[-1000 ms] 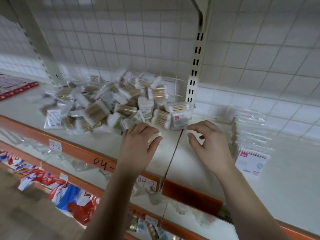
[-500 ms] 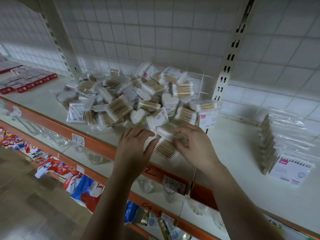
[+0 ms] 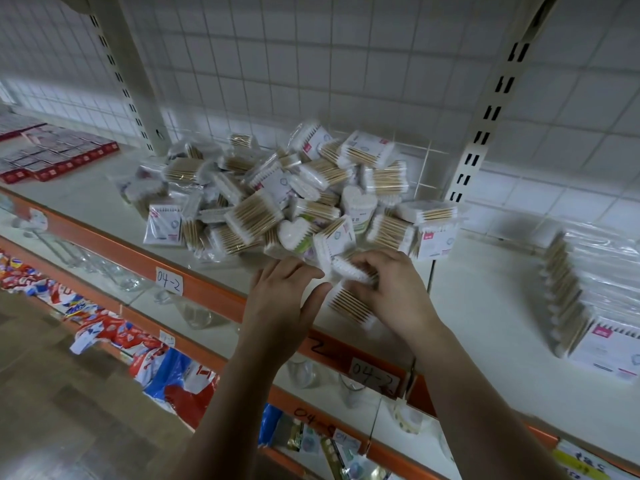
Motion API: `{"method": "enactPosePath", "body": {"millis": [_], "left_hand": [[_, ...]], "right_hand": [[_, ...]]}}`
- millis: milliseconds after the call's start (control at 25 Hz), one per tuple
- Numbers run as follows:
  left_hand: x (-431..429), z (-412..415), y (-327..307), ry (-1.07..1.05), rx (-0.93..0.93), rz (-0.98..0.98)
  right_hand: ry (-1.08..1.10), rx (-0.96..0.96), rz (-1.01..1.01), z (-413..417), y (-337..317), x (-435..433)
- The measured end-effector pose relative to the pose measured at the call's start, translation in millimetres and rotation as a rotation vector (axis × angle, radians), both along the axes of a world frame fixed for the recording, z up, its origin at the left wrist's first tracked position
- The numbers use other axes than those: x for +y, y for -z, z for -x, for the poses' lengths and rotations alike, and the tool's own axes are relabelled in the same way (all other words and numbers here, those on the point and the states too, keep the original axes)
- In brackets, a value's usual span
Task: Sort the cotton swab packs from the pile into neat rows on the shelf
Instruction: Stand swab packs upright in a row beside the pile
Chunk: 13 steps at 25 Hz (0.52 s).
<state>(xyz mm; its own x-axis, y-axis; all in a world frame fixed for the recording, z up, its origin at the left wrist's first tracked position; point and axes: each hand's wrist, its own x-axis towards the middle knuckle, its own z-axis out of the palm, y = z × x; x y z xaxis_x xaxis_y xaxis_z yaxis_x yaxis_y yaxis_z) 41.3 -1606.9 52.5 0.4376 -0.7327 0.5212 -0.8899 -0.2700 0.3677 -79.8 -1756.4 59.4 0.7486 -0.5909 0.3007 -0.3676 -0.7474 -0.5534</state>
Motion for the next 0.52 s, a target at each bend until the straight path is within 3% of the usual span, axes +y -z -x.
{"method": "enactPosePath", "body": {"millis": [520], "left_hand": [[-18, 17, 8, 0.114, 0.078, 0.020]], "right_hand": [[0.138, -0.110, 0.070, 20, -13, -10]]}}
